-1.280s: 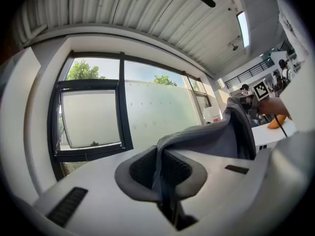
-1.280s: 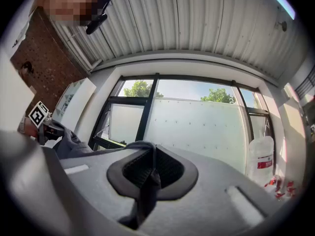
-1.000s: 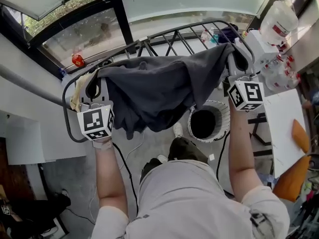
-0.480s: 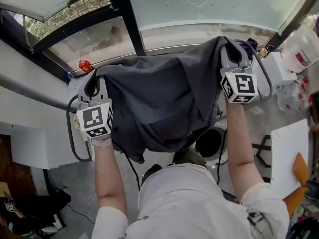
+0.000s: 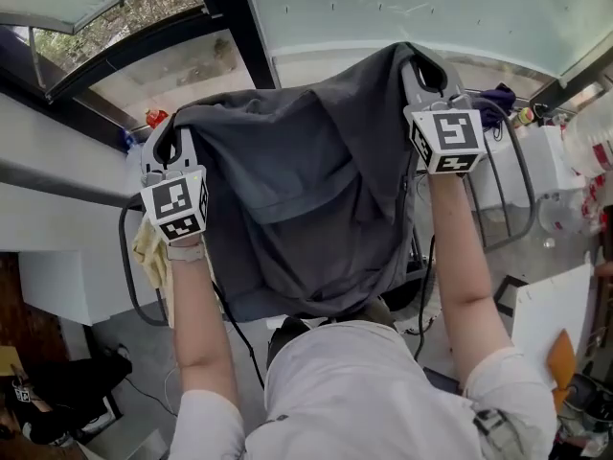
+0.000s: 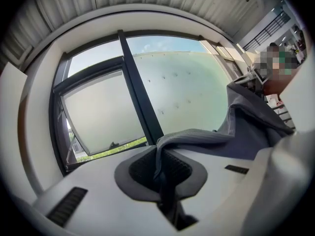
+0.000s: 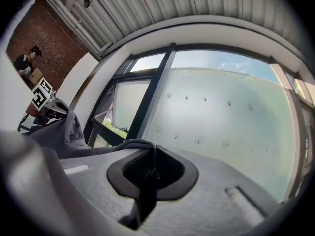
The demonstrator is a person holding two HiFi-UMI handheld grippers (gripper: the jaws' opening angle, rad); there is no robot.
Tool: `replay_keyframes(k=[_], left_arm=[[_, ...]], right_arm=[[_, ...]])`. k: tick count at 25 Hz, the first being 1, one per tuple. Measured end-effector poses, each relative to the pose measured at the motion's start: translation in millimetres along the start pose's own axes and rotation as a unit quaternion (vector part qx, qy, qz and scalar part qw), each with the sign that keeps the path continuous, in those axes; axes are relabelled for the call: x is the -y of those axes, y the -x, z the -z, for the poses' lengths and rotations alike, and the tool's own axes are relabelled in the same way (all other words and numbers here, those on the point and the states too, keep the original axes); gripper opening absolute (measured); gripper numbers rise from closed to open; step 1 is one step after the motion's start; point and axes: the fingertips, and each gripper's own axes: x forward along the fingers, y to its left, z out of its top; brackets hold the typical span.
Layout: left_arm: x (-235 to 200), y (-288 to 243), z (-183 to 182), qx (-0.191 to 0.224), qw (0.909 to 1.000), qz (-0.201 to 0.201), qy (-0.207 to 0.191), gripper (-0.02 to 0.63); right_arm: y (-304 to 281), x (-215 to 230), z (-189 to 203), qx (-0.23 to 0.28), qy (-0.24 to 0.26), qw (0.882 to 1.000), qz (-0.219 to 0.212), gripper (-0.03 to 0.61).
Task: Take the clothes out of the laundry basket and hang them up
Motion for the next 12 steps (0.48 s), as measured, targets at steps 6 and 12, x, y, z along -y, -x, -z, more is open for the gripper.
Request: replay_keyframes(k=[6,12], left_arm=[[30,-31,75,-0.082,0.9962,0.026,-0.004,0.015],[63,-32,141,-0.156,0.9856,0.060,-0.024,0.016]], right_arm=[[-19,-38,95,-0.104,-0.005,0.993,-0.055,0.014],[-9,-84,162,-0.182,-0.008,0.978,-0.101,0.014]])
